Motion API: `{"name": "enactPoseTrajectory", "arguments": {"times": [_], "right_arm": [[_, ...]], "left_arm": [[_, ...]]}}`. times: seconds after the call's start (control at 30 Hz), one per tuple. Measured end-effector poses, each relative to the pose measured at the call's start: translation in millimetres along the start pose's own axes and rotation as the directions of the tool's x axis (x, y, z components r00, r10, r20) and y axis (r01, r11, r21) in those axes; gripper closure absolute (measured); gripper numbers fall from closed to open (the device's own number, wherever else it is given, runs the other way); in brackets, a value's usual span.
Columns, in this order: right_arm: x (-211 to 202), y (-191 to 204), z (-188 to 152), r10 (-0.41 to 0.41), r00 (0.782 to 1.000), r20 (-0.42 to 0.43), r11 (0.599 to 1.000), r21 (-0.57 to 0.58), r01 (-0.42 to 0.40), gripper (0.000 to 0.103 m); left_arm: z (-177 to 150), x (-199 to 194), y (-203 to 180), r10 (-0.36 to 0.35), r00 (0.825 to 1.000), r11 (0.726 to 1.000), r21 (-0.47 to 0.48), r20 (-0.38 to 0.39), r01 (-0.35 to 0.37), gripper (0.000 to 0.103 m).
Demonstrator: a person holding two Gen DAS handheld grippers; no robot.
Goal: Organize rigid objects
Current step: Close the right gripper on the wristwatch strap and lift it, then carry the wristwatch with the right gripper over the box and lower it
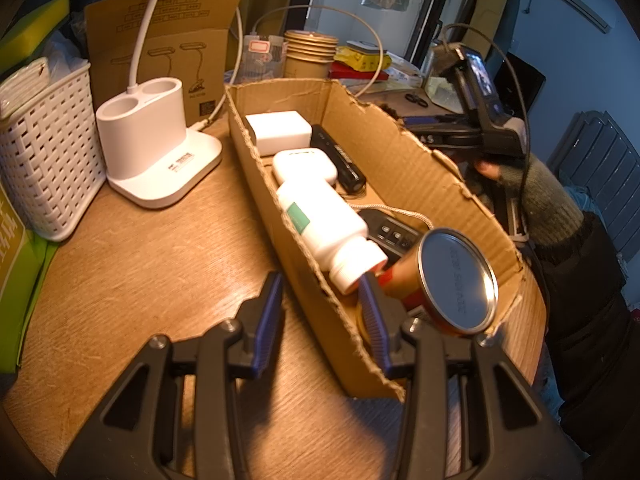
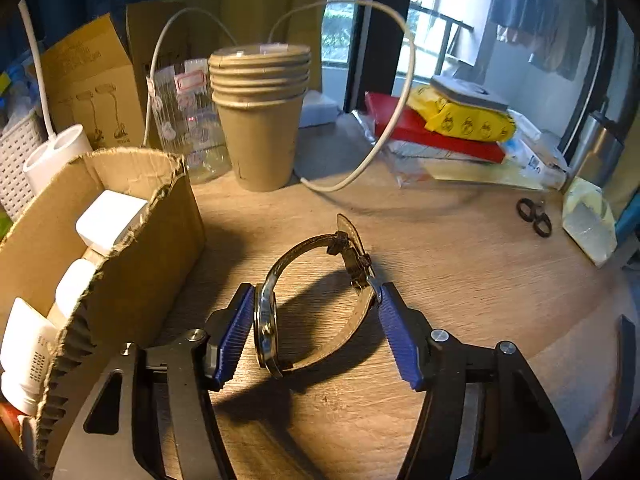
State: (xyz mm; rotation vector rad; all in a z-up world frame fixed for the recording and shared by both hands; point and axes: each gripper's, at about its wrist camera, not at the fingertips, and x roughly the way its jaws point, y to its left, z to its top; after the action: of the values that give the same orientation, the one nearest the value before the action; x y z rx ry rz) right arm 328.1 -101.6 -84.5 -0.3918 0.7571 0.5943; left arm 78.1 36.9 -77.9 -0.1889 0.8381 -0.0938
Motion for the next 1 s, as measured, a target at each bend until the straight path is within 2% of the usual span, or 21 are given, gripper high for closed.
{"name": "enactPoseTrajectory", "arguments": {"times": [0.6, 1.0], "right_arm": [[-34.4, 4.1, -13.0, -0.025, 0.995, 0.101, 1.0, 0.001, 0.025, 0.045], [-73.9, 14.9, -7.6, -0.002, 0.983, 0.182, 1.0, -0.003, 0.002, 0.045]], "left_arm": [[-0.2, 0.8, 0.0, -0.002, 1.0, 1.0, -0.004, 0.0, 0.002, 0.061], [0.3, 1.9, 0.8, -0.002, 1.0, 1.0, -0.004, 0.002, 0.002, 0.061]]}}
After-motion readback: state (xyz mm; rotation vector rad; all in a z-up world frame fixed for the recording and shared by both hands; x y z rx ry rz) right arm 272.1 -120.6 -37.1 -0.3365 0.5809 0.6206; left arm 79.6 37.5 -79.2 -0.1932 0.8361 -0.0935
